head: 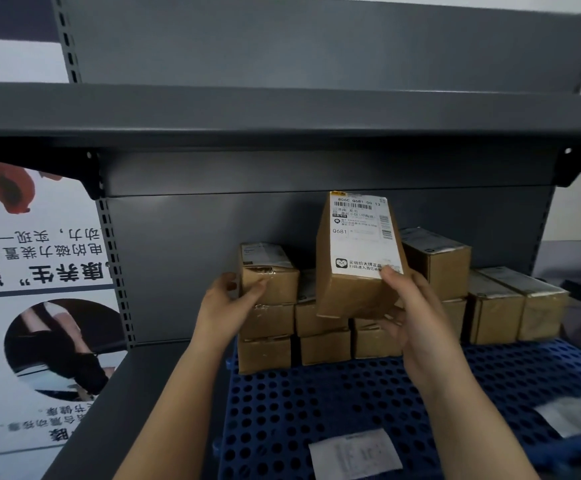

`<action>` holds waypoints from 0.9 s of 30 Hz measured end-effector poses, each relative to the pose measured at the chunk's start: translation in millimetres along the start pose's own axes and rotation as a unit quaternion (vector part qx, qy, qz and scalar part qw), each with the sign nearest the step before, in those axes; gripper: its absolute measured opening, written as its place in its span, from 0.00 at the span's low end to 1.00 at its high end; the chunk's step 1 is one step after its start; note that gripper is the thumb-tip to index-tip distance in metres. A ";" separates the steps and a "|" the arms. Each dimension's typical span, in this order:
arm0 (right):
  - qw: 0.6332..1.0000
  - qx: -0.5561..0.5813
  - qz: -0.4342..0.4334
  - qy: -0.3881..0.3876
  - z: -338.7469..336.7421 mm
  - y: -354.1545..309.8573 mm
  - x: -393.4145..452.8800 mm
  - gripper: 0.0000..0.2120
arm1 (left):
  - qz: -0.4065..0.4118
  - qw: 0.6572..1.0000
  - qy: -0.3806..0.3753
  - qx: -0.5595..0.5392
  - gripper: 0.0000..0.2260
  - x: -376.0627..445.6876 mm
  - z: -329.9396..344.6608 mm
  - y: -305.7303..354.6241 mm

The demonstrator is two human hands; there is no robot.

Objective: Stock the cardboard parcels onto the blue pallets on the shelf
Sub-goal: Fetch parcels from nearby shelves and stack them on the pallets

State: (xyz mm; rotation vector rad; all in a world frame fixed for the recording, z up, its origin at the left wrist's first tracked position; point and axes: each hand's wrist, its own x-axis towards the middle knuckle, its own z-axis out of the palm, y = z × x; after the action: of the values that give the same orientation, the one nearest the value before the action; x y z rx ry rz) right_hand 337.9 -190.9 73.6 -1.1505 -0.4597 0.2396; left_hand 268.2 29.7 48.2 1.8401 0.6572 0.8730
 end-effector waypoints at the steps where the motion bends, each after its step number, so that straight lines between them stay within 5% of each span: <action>1: 1.000 -0.002 -0.001 0.000 -0.9 -1.0 -1.4 0.16 | 0.002 1.000 0.009 0.011 0.25 -0.9 -1.4 -0.3; 7: 1.000 0.004 -0.010 -0.015 -11.3 -7.4 -7.2 0.09 | 0.178 0.973 0.134 0.057 0.20 -33.0 -0.4 17.2; 13: 0.999 0.022 -0.014 -0.030 -33.3 -11.4 -10.1 0.06 | 0.228 0.972 -0.030 -0.047 0.15 -75.8 54.6 51.1; 15: 0.999 0.020 -0.013 -0.043 -45.7 -12.3 -10.5 0.13 | 0.216 0.970 -0.063 -0.088 0.16 -84.7 74.1 56.8; 21: 0.999 -0.010 -0.019 -0.046 -98.7 -33.9 -9.9 0.09 | 0.198 0.967 -0.067 -0.145 0.17 -109.6 128.8 76.0; 27: 0.998 -0.013 -0.039 -0.040 -164.8 -53.4 -0.9 0.18 | 0.197 0.966 -0.078 -0.150 0.22 -133.0 194.0 97.6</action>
State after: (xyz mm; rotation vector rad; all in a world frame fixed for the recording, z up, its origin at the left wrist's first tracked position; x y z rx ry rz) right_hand 411.4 -347.6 68.1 -1.1479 -0.5791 0.2132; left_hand 349.6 -211.6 45.4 1.7616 0.0491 1.0087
